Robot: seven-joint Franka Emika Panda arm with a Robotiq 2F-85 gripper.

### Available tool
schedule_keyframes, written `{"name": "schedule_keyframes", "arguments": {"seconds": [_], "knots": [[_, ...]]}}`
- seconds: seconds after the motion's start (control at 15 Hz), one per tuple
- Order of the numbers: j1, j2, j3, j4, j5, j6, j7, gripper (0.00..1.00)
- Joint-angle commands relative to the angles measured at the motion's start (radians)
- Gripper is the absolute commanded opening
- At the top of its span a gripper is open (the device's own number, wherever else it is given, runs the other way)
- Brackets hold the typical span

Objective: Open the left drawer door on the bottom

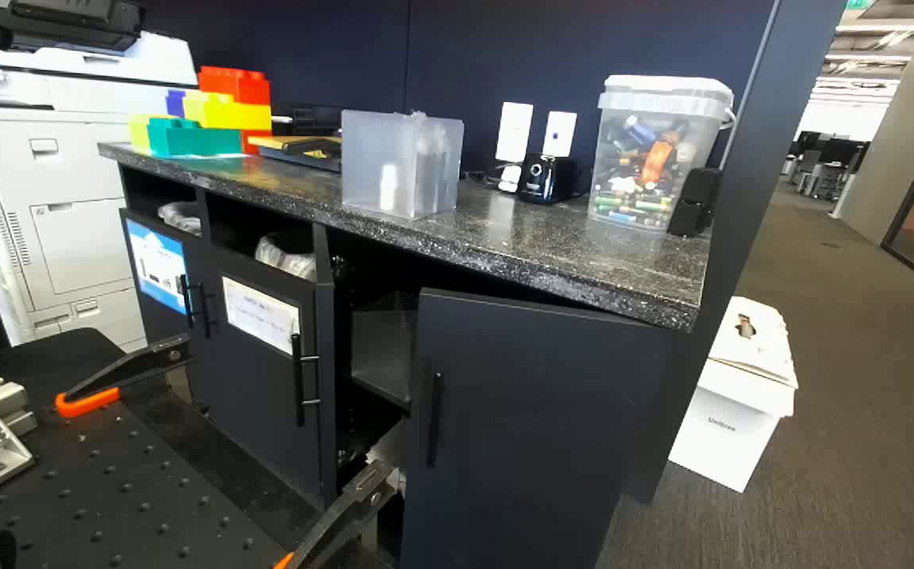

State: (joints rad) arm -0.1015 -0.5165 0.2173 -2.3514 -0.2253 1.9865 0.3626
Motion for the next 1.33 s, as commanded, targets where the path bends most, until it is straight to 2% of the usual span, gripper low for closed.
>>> {"name": "schedule_keyframes", "arguments": {"seconds": [0.0,0.8,1.0,1.27], "knots": [[0.027,0.003,-0.022,0.003,-0.013,-0.004,0.011,1.0],[0.027,0.003,-0.022,0.003,-0.013,-0.004,0.011,1.0],[0.019,0.094,0.002,0.068,-0.028,-0.001,0.05,1.0],[0.018,0.277,0.011,0.177,-0.066,0.03,0.1,1.0]]}}
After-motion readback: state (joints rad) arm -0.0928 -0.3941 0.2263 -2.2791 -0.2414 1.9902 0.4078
